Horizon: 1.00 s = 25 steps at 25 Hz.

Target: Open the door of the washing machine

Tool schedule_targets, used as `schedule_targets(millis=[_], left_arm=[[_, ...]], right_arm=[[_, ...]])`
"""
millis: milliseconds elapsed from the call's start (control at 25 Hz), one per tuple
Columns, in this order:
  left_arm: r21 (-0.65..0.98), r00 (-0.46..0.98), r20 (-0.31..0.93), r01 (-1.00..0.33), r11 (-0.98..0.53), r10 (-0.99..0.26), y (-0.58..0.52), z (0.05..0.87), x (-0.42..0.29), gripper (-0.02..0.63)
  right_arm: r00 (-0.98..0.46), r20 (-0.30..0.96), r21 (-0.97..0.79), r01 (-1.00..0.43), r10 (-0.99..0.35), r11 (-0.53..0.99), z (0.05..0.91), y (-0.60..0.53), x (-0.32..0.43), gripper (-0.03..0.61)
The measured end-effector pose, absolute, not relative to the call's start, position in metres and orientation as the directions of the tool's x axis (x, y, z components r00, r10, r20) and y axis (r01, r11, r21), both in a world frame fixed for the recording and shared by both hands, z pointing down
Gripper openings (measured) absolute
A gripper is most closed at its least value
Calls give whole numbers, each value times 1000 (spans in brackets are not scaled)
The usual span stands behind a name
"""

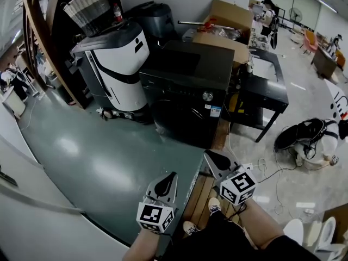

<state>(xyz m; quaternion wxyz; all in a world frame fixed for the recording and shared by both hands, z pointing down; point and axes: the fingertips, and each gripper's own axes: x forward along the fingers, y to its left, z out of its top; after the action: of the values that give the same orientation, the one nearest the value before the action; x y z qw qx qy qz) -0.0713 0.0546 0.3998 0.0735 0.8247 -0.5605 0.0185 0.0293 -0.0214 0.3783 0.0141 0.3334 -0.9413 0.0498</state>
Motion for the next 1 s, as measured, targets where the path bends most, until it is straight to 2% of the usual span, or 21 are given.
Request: schedule_targets(millis=[480, 600, 1000], left_arm=[[98, 358, 109, -932, -348, -927, 31, 403, -83, 23], [103, 347, 111, -936, -336, -931, 13, 406, -84, 95], [118, 309, 130, -948, -295, -942, -77, 420, -82, 140]], right_arm=[[-783, 48, -93, -621, -620, 778, 382, -54, 22, 129], [-785, 50, -94, -620, -618, 779, 386, -74, 23, 138], [-808, 92, -108, -589, -582, 801, 414, -173, 22, 167]])
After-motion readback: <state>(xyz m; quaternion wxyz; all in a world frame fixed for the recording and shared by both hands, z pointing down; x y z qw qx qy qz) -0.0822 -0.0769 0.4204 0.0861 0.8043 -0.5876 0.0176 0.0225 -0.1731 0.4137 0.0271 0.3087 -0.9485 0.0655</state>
